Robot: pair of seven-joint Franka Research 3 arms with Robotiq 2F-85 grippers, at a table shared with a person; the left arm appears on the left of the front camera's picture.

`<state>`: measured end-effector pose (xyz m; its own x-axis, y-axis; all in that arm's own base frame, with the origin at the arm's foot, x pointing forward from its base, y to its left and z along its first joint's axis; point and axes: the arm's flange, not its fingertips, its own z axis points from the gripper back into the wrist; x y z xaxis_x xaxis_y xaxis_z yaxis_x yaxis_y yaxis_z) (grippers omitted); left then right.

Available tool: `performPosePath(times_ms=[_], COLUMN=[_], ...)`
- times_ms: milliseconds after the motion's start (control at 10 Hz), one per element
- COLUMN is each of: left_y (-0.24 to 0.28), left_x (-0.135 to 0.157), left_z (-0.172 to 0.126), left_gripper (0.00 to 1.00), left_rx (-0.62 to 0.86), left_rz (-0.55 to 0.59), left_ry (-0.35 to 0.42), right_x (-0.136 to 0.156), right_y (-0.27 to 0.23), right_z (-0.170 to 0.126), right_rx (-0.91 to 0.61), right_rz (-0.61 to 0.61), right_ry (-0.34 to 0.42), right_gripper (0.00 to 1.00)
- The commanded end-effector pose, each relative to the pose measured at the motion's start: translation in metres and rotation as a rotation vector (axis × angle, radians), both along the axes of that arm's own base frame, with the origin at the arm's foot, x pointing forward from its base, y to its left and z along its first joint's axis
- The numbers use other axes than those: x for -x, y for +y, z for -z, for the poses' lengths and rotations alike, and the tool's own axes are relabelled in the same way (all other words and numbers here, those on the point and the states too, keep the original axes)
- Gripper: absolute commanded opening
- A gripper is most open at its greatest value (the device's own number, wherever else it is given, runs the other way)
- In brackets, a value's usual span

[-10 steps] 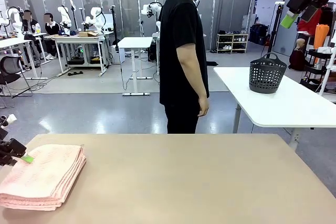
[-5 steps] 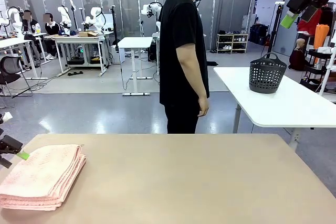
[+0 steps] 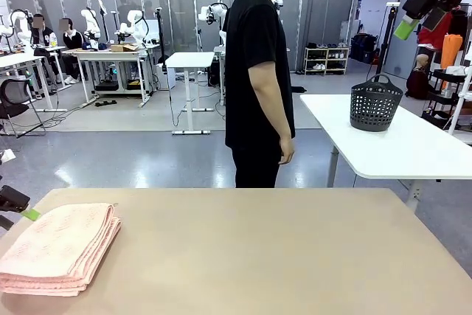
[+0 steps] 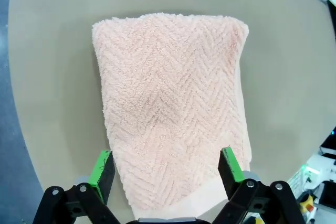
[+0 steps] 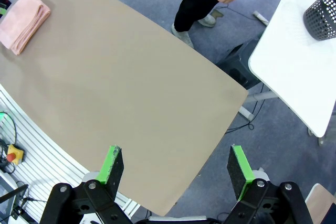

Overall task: Fold the towel.
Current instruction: Pick up the 100 cm Hotel Towel and place it on the left side of the table.

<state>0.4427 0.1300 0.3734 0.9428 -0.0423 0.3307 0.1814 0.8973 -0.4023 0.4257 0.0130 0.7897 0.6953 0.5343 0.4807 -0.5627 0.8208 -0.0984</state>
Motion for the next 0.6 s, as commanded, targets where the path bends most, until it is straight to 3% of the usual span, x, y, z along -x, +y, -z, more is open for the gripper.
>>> performPosePath(times_ms=[0, 500], left_y=[0.0096, 0.0096], left_x=[-0.0076, -0.0076], left_z=[0.0066, 0.0066], left_gripper=[1.0, 1.0], left_rx=[-0.002, -0.002], left_rz=[-0.017, -0.017], left_ry=[0.014, 0.014], right_x=[0.0006, 0.0006], right_y=[-0.0006, -0.0006], right_z=[0.0004, 0.0004], right_rx=[0.0, 0.0], right_rz=[0.005, 0.005], right_ry=[0.002, 0.002], right_gripper=[1.0, 1.0])
